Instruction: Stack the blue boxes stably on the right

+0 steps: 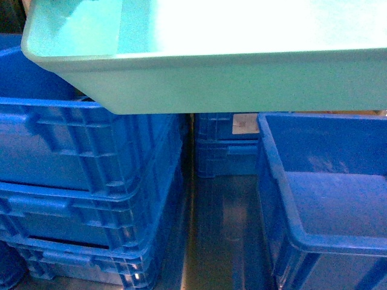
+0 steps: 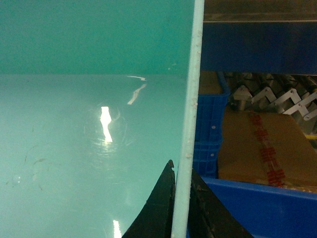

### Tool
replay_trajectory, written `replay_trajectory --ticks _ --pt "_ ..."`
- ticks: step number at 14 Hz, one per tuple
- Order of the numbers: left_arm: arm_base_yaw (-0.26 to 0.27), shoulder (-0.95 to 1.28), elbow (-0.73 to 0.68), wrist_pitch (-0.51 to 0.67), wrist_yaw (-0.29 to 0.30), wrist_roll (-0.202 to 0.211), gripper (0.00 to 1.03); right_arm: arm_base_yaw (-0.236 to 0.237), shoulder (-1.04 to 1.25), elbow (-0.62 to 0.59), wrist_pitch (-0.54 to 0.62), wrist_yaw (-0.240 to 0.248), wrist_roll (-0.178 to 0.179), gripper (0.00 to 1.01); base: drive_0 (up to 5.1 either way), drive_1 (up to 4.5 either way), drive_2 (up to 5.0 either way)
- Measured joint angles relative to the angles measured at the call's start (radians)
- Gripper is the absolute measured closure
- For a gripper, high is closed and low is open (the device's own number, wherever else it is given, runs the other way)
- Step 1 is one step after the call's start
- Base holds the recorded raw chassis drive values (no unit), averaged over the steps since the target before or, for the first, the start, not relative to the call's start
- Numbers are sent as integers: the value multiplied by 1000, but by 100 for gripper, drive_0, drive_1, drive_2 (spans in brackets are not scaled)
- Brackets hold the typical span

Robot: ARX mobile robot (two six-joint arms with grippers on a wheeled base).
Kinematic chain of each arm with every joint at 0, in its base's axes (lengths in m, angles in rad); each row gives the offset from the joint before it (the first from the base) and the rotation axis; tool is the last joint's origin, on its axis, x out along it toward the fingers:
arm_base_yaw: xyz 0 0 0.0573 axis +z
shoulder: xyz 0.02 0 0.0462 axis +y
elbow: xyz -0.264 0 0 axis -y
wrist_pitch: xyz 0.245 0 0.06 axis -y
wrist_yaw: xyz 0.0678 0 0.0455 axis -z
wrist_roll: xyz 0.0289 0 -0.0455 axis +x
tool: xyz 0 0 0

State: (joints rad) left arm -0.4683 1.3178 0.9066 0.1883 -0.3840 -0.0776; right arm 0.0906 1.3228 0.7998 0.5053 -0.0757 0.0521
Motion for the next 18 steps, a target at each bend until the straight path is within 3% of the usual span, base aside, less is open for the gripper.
replay_trajectory --ticks 2,18 --pt "2 0 0 1 -1 0 101 1 -1 0 5 0 0 94 -158 -158 -158" --pt "1 0 -1 0 -1 0 101 1 0 -1 2 0 0 95 448 -193 -193"
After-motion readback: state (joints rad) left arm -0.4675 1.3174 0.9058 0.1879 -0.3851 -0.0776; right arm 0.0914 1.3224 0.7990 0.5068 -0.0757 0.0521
